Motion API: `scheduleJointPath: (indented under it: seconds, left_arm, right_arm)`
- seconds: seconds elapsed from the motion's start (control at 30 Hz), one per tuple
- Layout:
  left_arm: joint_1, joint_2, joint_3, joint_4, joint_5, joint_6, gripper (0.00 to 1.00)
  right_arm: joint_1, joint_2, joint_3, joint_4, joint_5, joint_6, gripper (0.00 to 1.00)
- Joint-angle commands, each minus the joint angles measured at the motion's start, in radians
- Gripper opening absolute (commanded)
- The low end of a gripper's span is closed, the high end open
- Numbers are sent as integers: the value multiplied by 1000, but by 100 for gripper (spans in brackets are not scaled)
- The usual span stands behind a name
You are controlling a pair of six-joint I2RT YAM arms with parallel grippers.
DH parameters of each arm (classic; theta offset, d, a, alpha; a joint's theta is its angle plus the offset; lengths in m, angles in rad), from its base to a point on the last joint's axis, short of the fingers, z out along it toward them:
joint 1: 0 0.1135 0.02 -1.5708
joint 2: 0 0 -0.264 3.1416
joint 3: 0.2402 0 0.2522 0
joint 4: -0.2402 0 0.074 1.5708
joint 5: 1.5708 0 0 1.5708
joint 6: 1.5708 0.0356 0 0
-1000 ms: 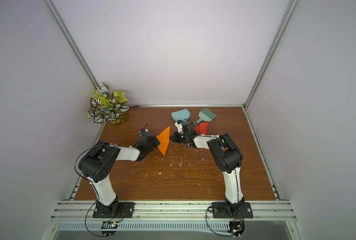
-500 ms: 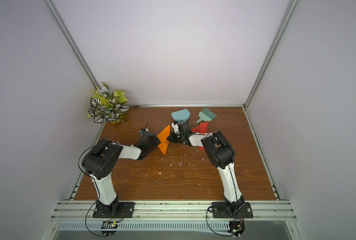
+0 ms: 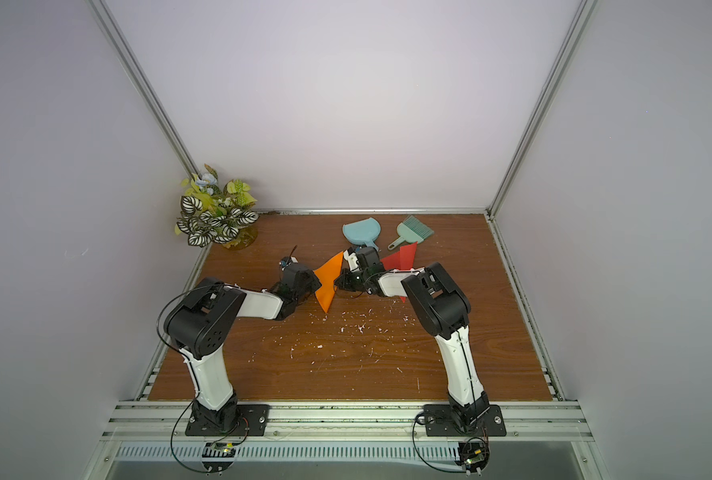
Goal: Fold the square paper diagonally
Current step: Fold the paper at the center of the board.
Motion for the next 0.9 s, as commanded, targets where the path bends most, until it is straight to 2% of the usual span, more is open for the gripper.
scheduleJointPath:
  seconds: [0.0, 0.47, 0.87]
  left_arm:
    - [-9, 24, 8, -8, -1, -1, 0]
    - [-8, 25, 8, -9, -6, 10, 0]
    - [-7, 28, 1, -1, 2, 7, 0]
  right_arm:
    - [16, -60, -19, 6, -41, -26, 6]
    - [29, -62, -29, 0, -49, -29, 6]
    - [66, -126, -144, 81, -55, 1, 6]
